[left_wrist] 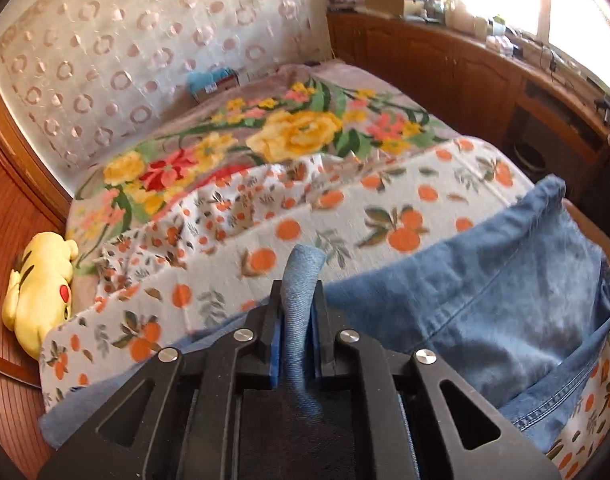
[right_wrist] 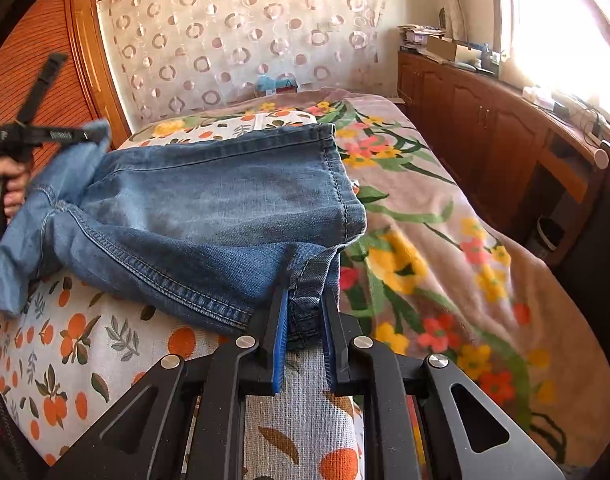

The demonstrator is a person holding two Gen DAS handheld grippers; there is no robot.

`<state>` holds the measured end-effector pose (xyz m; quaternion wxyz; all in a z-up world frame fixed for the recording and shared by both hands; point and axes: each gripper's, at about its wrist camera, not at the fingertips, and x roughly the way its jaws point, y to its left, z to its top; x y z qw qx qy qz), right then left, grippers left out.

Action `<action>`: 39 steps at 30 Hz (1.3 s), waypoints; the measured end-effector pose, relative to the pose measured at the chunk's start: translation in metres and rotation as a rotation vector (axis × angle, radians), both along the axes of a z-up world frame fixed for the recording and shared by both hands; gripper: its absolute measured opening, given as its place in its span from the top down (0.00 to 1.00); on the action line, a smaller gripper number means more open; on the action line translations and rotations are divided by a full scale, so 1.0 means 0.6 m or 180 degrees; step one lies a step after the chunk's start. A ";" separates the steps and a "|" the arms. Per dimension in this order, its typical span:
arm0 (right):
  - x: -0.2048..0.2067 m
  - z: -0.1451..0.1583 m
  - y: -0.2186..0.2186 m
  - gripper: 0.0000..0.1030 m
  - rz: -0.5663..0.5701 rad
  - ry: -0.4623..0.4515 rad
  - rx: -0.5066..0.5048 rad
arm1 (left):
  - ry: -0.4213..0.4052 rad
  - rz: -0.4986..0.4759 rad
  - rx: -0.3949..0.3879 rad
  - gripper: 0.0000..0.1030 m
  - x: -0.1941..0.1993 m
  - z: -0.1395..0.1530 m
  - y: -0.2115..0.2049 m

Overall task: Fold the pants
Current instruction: 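Hold the leg hem with the right gripper while the left gripper opens, then lift the leg hem with the right gripper and fold it over the jeans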

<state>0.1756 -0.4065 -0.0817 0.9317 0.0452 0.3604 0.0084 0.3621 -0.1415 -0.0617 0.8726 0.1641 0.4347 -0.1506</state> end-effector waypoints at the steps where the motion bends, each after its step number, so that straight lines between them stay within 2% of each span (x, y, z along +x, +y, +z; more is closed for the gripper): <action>1: 0.000 0.000 0.000 0.85 -0.0003 0.0000 -0.0007 | 0.0012 -0.0016 0.0001 0.85 -0.004 -0.006 -0.002; 2: 0.000 0.000 -0.001 0.85 -0.0004 0.0000 -0.0010 | 0.0015 -0.0026 -0.0014 0.83 -0.007 -0.008 -0.002; 4: 0.001 0.001 0.000 0.85 -0.0007 0.0003 -0.0021 | 0.0027 -0.0054 -0.0104 0.72 -0.016 -0.004 0.000; 6: 0.002 0.001 -0.002 0.85 -0.0006 0.0003 -0.0019 | 0.0024 -0.0097 -0.0204 0.52 -0.023 0.007 0.001; 11: 0.002 0.000 -0.007 0.85 -0.0007 -0.0007 0.0008 | -0.0114 -0.0276 -0.0341 0.52 -0.049 0.048 -0.024; 16: 0.000 -0.001 -0.017 0.85 -0.0019 -0.0034 0.0107 | -0.0135 -0.0624 -0.0307 0.52 -0.057 0.062 -0.104; 28: -0.011 -0.005 -0.022 0.85 -0.0053 -0.0128 0.0403 | 0.0212 -0.1459 -0.0045 0.52 -0.041 0.008 -0.368; 35: -0.020 -0.004 -0.028 0.85 -0.0032 -0.0226 0.0463 | 0.0376 -0.1729 0.0068 0.52 -0.028 -0.025 -0.460; 39: -0.028 -0.002 -0.025 0.85 -0.0014 -0.0307 0.0425 | 0.0426 -0.1694 0.0129 0.78 -0.017 -0.039 -0.470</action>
